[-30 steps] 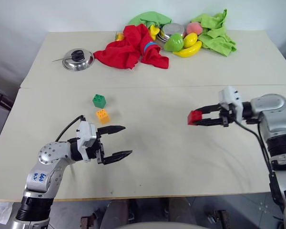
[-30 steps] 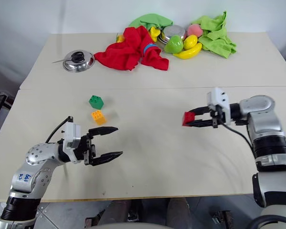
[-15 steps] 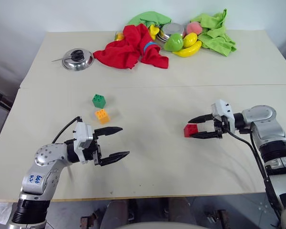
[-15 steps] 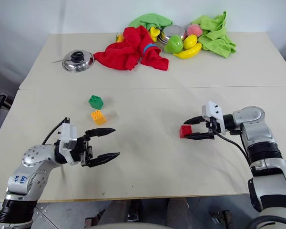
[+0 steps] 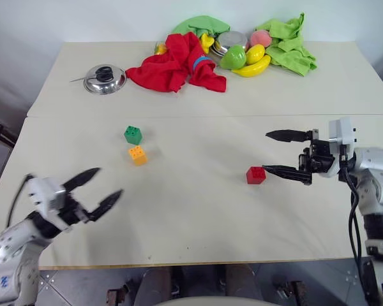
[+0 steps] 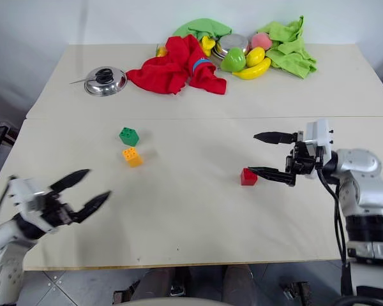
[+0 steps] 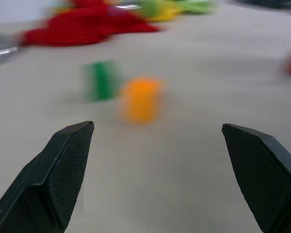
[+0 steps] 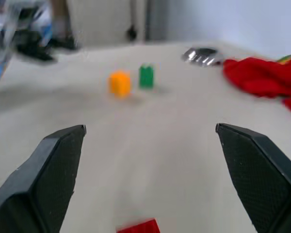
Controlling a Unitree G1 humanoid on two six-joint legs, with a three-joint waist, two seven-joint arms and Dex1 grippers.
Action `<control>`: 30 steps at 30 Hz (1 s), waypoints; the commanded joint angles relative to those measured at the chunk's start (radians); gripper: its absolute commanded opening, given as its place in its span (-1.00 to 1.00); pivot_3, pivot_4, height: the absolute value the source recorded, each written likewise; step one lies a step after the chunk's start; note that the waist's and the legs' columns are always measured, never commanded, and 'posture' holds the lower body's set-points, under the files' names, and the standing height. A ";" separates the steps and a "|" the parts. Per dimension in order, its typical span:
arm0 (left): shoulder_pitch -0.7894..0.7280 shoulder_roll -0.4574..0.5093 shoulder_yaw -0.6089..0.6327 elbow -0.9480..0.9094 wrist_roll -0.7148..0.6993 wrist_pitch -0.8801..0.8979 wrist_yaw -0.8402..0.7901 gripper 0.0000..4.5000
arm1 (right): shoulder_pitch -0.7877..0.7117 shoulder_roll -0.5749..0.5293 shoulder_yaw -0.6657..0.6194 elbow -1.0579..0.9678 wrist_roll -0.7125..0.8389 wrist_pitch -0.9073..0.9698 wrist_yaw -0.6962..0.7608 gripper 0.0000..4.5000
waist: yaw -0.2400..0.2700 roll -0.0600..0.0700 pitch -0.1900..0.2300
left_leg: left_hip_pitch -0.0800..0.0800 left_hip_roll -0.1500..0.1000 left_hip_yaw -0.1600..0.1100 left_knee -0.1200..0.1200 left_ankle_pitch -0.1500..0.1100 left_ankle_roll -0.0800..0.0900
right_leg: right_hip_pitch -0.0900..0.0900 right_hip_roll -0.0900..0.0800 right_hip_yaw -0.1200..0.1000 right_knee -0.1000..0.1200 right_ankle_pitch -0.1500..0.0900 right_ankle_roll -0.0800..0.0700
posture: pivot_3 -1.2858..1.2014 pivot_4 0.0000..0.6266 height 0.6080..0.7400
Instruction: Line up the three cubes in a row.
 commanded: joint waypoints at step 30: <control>-0.904 0.162 -0.413 0.155 0.081 0.809 0.424 1.00 | 0.366 0.059 -0.188 -0.410 -0.011 -0.066 -0.299 1.00 | 0.016 -0.008 -0.002 | 0.001 -0.002 0.001 -0.001 0.000 0.000 | 0.000 0.002 0.001 0.003 0.000 0.000 | 0.03 -0.52 1.00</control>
